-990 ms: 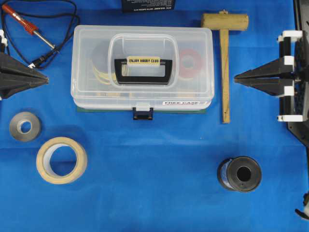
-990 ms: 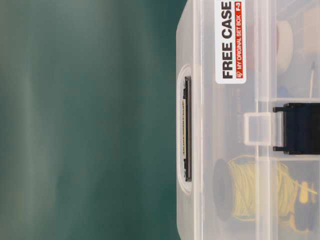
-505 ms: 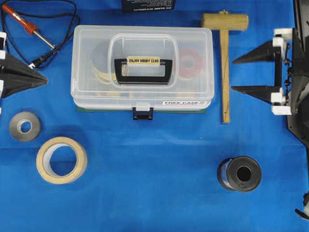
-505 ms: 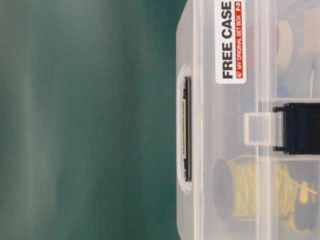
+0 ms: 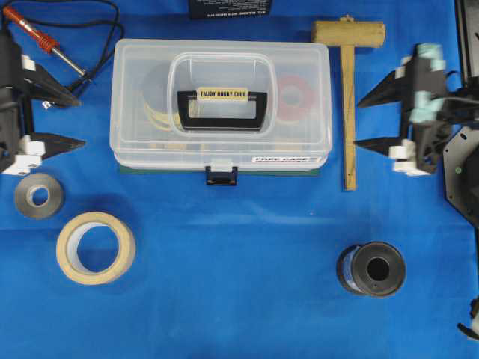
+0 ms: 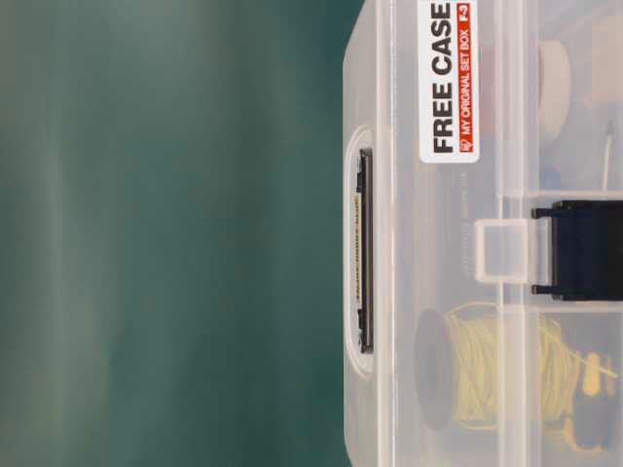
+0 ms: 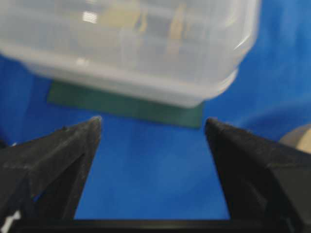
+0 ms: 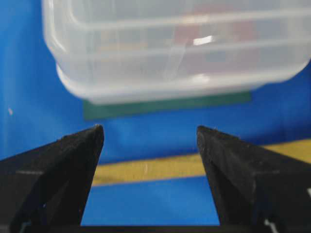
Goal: Open the tool box with both arms.
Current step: 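Close both grippers on the front edge of the box lid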
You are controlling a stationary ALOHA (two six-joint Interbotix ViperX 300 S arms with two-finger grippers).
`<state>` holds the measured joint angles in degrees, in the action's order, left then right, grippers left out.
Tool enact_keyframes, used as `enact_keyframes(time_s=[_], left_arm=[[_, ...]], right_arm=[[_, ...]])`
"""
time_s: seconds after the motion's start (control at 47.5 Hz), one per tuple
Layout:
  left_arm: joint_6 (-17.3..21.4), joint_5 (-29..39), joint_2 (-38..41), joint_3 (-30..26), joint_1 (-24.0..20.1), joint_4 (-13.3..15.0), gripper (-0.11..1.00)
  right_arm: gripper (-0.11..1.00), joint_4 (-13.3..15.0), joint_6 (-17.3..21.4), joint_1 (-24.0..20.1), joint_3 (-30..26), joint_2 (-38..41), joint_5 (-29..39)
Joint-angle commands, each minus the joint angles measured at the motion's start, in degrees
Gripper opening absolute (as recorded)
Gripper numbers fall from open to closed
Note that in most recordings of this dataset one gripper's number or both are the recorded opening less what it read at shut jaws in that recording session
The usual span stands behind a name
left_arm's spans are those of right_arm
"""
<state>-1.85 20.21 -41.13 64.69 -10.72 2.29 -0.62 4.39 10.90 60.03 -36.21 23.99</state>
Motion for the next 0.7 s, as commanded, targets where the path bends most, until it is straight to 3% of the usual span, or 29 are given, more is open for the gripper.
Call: enact_keyframes(time_s=[0.0,0.484,0.674], left_arm=[[0.2,-1.6,3.2,-0.6,-0.6,0.0,0.84],[0.4,-13.0,12.5,-2.6,-1.1,-0.2,0.84],[3.6,-14.8,13.9,-3.7,-1.1,-0.2,0.84]], right_arm=[[0.77,0.2,0.1,0.4,-1.8,2.5,-0.4],[0.77,0.9,0.1,0.7,-3.4,7.8,-6.0],[0.77,0.9,0.1,0.7,-4.0,8.5,-8.4]])
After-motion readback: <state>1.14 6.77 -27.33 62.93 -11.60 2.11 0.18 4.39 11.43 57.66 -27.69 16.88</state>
